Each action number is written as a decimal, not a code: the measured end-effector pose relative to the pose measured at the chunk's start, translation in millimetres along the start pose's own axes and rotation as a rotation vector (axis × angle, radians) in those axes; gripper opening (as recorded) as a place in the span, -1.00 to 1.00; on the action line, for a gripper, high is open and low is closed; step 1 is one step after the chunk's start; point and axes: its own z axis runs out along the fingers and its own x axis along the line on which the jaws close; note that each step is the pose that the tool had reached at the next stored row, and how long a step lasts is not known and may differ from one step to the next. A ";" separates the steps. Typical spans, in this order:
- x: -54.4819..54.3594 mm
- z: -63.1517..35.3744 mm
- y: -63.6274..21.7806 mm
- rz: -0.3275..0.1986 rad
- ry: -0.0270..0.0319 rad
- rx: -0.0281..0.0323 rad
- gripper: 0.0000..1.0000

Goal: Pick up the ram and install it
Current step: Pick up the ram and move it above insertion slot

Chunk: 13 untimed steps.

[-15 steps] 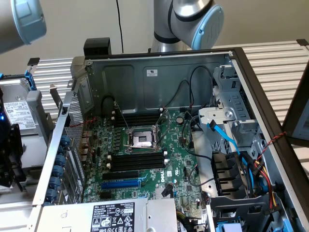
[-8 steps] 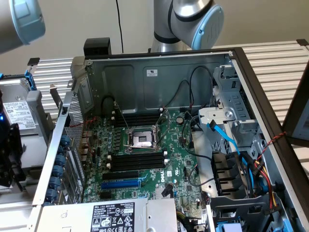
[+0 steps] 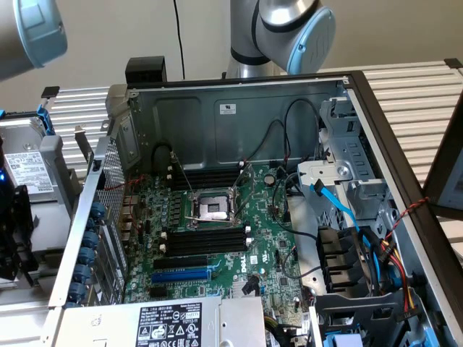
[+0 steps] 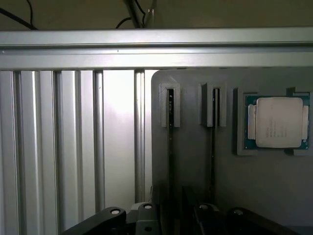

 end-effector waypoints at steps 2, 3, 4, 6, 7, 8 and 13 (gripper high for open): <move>0.0 0.0 0.0 0.000 -0.0001 0.0000 -0.36; 0.0 0.0 0.0 0.000 -0.0001 0.0001 -0.36; 0.0 0.0 0.0 0.000 -0.0001 0.0000 -0.36; 0.0 0.0 0.0 0.000 -0.0001 -0.0002 -0.36; 0.0 -0.1 0.0 0.000 -0.0001 -0.0005 -0.40; 0.0 0.0 0.1 0.000 -0.0001 -0.0006 -0.40; 0.0 0.4 0.0 0.000 -0.0001 -0.0006 -0.55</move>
